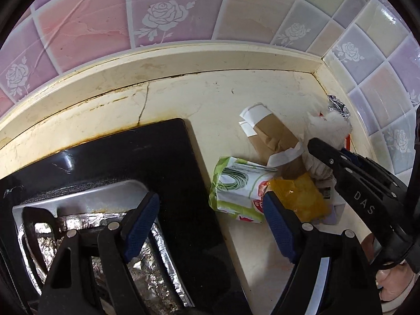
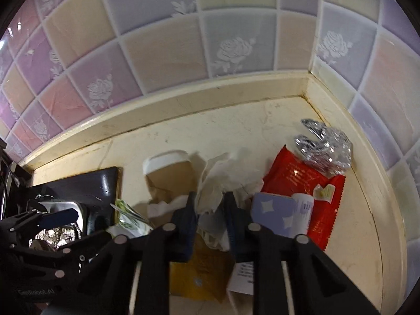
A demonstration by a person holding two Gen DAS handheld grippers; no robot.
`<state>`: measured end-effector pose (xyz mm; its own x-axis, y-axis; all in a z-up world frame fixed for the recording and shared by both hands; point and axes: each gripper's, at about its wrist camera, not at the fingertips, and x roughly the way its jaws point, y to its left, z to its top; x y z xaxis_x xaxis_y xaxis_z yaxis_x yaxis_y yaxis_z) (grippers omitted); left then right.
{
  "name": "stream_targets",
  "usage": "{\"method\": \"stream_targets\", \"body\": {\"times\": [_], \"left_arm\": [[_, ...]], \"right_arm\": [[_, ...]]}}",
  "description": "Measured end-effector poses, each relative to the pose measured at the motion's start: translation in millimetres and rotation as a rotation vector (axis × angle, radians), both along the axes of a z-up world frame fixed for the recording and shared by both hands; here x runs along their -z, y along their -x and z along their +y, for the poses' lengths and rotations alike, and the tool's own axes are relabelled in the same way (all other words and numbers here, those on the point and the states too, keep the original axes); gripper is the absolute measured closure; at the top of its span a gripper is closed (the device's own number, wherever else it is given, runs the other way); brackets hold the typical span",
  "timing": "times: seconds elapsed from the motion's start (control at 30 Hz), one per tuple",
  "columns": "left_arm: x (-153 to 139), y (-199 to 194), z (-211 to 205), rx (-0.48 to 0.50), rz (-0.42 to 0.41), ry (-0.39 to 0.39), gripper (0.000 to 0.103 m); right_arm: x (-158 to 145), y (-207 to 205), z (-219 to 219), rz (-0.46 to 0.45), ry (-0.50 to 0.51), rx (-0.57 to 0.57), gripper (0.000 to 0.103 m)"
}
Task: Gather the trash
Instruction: 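Grasp the white crumpled tissue with the right tool while the left tool grasps the green-and-white packet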
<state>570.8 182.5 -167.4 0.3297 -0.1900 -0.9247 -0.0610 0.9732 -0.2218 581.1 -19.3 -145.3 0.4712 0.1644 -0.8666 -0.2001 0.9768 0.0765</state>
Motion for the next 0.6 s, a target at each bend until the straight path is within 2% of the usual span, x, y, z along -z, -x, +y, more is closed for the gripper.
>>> {"method": "stream_targets", "body": {"times": [0.2, 0.4, 0.6], "left_arm": [[11, -9, -15, 0.051, 0.014, 0.006, 0.024], [18, -13, -36, 0.108, 0.014, -0.021, 0.026], [22, -20, -51, 0.124, 0.013, -0.046, 0.027]], "right_arm": [[-6, 17, -30, -0.021, -0.051, 0.044, 0.087], [-23, 37, -53, -0.057, -0.086, 0.078, 0.087], [-35, 57, -64, -0.092, -0.110, 0.094, 0.087]]}}
